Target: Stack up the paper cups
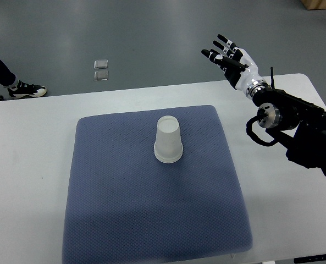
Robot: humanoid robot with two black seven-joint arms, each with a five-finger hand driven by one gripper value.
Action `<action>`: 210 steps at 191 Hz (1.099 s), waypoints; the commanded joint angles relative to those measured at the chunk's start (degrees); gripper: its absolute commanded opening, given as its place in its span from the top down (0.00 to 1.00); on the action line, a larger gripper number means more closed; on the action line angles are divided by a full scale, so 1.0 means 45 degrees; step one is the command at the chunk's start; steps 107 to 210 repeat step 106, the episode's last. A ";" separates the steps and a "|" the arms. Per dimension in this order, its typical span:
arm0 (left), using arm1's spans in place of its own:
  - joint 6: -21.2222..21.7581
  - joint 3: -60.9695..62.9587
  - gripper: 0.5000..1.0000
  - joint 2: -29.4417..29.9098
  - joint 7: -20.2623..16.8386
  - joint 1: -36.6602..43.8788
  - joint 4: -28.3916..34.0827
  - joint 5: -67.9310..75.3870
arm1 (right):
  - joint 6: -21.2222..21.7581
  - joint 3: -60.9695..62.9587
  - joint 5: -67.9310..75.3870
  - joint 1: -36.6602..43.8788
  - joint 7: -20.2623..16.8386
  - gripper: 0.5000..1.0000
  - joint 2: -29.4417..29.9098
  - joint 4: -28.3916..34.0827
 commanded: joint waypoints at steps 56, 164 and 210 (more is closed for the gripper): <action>0.0000 0.0000 0.00 0.0000 0.0001 0.0014 0.0000 0.0009 | -0.0002 0.0071 0.0039 -0.0338 0.0131 0.17 0.0185 -0.0039; 0.0000 0.0000 0.00 0.0000 0.0001 -0.0006 0.0000 0.0009 | -0.0002 0.0091 0.0097 -0.0377 0.0151 0.17 0.0185 -0.0039; 0.0000 0.0000 0.00 0.0000 0.0001 -0.0006 0.0000 0.0009 | -0.0002 0.0091 0.0097 -0.0377 0.0151 0.17 0.0185 -0.0039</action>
